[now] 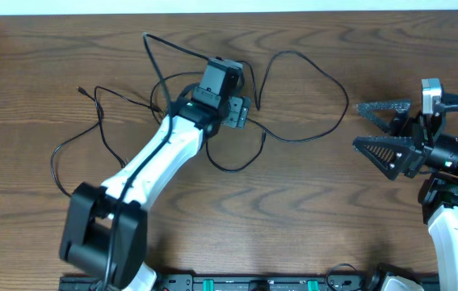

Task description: Untangle cables

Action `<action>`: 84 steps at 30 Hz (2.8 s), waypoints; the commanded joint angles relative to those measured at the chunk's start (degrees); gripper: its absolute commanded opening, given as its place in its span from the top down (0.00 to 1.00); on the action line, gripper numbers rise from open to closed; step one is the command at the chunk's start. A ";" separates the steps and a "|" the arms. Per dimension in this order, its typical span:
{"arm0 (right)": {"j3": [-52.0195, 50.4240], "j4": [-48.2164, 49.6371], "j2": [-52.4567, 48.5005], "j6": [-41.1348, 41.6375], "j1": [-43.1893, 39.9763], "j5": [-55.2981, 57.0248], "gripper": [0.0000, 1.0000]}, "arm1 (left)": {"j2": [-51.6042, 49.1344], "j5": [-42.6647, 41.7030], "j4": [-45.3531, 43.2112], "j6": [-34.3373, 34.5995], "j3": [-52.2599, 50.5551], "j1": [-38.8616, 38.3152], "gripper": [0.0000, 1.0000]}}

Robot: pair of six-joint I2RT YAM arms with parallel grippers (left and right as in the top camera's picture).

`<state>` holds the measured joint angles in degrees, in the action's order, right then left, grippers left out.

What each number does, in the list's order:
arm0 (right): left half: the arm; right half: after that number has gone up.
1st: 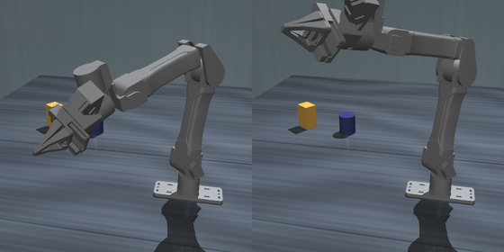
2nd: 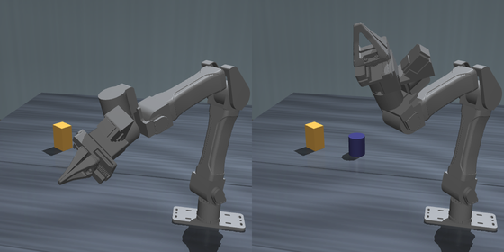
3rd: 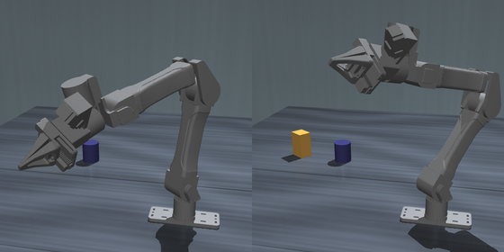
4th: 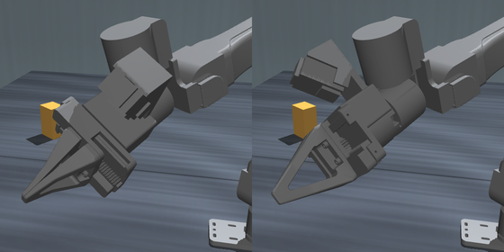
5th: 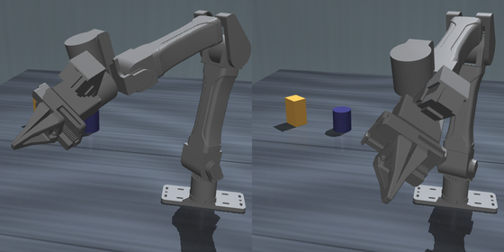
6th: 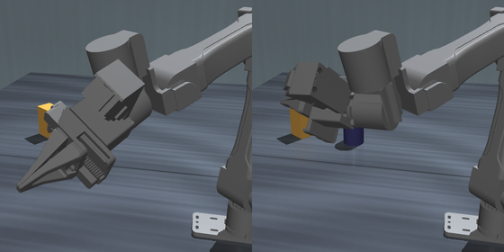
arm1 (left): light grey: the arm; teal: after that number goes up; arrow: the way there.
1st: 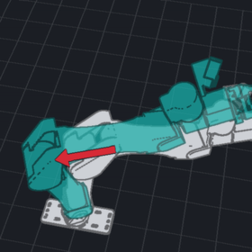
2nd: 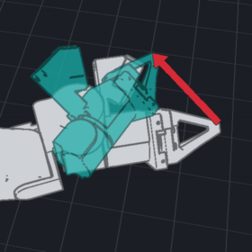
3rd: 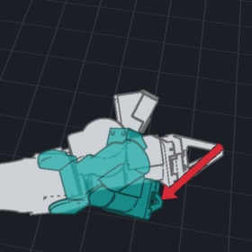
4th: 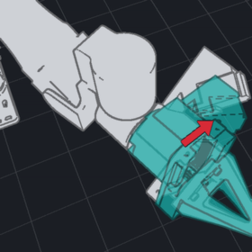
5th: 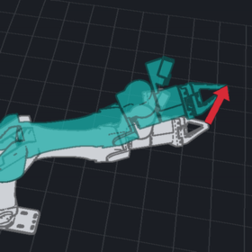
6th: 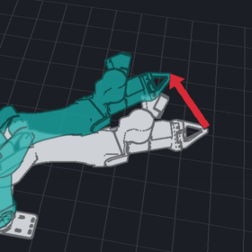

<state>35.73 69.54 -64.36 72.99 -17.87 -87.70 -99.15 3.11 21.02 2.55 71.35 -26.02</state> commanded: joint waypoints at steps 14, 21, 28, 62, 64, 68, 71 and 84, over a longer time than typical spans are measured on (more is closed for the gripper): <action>0.55 -0.35 -0.07 -0.83 -0.42 0.09 0.01 | -7.76 10.05 -3.39 -0.81 0.50 0.35 0.14; 0.55 -0.35 -0.07 -0.85 -0.42 0.07 0.01 | -8.87 10.05 -3.37 -0.79 0.50 0.35 0.21; 0.55 -0.35 -0.07 -0.85 -0.42 0.07 0.01 | -9.42 10.05 -3.08 -0.79 0.07 0.37 0.22; 0.55 -0.33 -0.07 -1.53 -0.42 -0.13 0.01 | -8.39 21.29 -12.00 -0.79 0.04 2.34 0.92; 0.55 -0.33 -0.07 -1.53 -0.42 -0.11 0.01 | -7.17 22.38 -12.81 -0.79 0.04 2.34 0.92; 0.55 -0.33 -0.07 -1.81 -0.42 -0.11 0.01 | -3.87 22.45 -14.34 -0.76 0.04 2.32 0.92; 0.55 -0.33 -0.07 -1.77 -0.42 -0.11 0.01 | -0.68 22.43 -15.45 -0.74 0.04 2.25 0.93; 0.55 -0.33 -0.07 -1.77 -0.42 -0.11 0.01 | 16.59 21.14 -16.79 1.46 0.04 2.16 0.92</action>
<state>35.73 69.01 -64.36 72.36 -17.87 -87.94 -85.91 24.32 4.43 2.37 71.33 -24.05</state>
